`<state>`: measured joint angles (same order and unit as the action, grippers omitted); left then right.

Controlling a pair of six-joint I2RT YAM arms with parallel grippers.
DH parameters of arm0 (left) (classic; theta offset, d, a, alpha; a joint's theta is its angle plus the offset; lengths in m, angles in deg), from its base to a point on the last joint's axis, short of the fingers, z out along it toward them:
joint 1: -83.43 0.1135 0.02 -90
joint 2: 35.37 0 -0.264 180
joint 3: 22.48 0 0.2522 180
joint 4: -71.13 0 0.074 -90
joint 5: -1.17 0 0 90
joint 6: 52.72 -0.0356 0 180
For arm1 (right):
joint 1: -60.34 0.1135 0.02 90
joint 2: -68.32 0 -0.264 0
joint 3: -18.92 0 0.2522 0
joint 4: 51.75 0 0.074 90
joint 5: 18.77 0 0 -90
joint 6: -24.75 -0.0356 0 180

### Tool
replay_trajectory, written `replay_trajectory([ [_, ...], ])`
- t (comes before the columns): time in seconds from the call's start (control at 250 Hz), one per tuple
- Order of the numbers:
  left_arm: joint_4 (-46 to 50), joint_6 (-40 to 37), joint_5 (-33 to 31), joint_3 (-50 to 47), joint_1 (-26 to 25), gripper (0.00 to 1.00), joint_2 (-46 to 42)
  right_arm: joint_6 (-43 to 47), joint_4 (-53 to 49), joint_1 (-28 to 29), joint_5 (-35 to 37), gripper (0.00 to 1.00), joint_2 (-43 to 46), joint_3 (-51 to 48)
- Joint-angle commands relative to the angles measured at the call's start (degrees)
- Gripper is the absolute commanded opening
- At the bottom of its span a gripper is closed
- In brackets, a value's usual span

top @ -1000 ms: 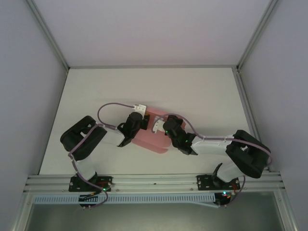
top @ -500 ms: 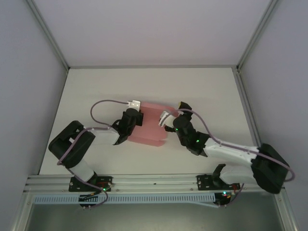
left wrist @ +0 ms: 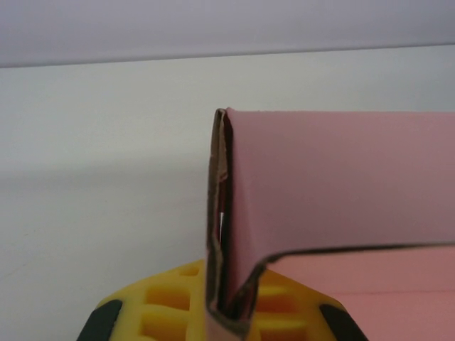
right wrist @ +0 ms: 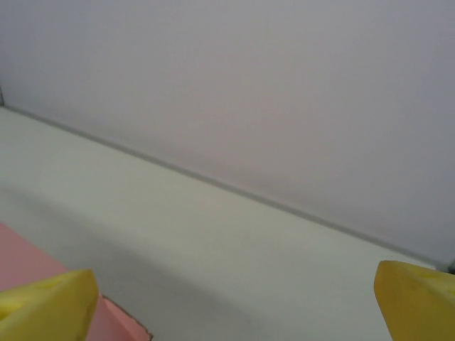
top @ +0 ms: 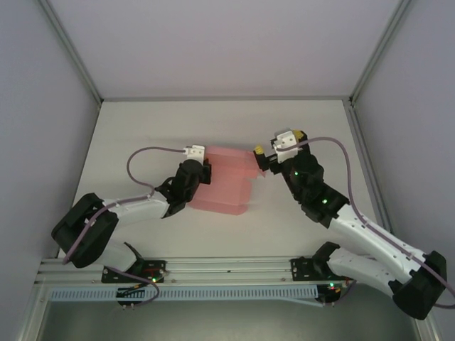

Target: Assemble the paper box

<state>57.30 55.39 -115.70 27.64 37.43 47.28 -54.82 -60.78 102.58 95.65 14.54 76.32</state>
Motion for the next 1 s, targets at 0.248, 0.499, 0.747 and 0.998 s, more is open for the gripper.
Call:
replay_trajectory([
  [0.248, 0.7, 2.48, 0.49, -0.96, -0.95, 0.0, -5.02, -6.94, -6.86, -2.44, -8.27, 1.0, -10.32, 3.06],
  [0.499, 0.31, 3.4, 3.0, -0.69, -1.11, 0.0, -4.71, -11.51, 6.96, -2.45, -16.27, 1.0, -11.45, -0.83],
  [0.747, -1.07, 5.28, 4.25, -0.76, -1.29, 0.0, -4.69, -21.13, 17.22, -2.44, -10.6, 1.0, -10.42, -6.36],
  [0.998, 2.9, 5.65, -2.05, 0.19, -1.28, 0.0, -5.6, -24.65, 2.21, -2.4, -8.06, 1.0, -1.41, -9.08],
])
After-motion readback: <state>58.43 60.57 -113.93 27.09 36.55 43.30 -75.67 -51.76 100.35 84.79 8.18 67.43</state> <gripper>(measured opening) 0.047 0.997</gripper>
